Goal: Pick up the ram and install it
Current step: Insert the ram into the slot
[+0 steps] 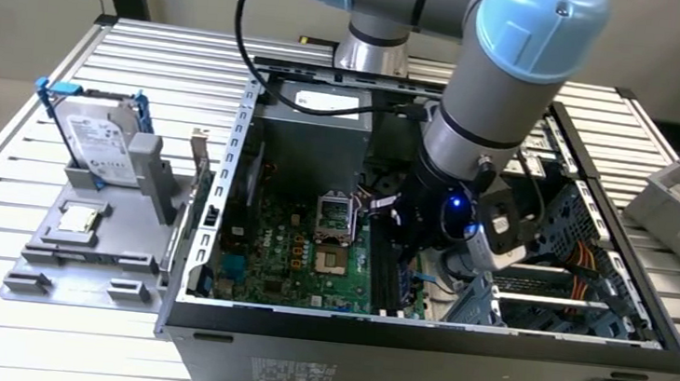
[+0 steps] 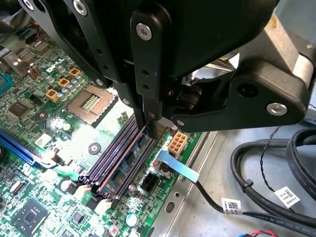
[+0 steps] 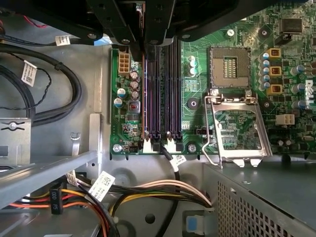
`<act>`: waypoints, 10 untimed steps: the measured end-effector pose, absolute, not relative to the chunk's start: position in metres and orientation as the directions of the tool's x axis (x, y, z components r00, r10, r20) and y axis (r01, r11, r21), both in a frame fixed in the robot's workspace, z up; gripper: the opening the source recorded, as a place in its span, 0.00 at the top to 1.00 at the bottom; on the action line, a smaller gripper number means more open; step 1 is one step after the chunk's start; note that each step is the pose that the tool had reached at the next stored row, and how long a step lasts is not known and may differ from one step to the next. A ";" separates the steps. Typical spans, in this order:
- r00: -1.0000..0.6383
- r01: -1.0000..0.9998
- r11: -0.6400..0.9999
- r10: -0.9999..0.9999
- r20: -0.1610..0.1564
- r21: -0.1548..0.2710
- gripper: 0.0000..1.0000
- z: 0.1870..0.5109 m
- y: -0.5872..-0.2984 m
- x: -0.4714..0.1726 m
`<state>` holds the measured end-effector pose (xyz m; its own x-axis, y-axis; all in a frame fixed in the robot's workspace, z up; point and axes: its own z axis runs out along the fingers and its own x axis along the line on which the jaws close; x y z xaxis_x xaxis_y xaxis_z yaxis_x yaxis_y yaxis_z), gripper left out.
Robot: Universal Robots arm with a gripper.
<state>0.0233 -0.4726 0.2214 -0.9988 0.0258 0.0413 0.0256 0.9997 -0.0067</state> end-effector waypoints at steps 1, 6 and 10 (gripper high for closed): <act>-0.999 0.026 1.000 0.026 0.041 -0.007 1.00 0.221 -0.473 0.023; -0.999 0.025 1.000 0.026 0.041 -0.008 1.00 0.220 -0.472 0.022; -0.999 0.026 1.000 0.027 0.041 -0.008 1.00 0.219 -0.472 0.024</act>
<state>0.0240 -0.4722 0.2193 -0.9988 0.0265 0.0413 0.0262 0.9996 -0.0081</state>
